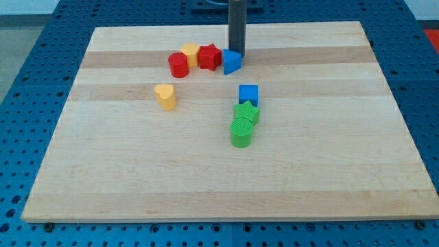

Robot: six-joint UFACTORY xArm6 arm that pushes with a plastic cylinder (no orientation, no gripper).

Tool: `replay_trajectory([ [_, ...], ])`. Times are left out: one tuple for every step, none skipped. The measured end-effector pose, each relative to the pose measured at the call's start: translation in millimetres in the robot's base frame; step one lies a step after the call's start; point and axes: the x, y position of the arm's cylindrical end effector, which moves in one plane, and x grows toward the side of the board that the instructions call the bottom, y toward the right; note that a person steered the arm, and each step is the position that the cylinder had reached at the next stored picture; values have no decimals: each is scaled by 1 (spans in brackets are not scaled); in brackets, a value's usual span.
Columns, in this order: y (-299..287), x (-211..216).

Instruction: Touch the top of yellow hexagon and red star

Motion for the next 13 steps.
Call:
replay_trajectory([
  [29, 0],
  [37, 0],
  [37, 0],
  [37, 0],
  [37, 0],
  [37, -1],
  [37, -11],
  [37, -15],
  [37, -20],
  [37, -20],
  [37, -20],
  [42, -20],
  [29, -37],
])
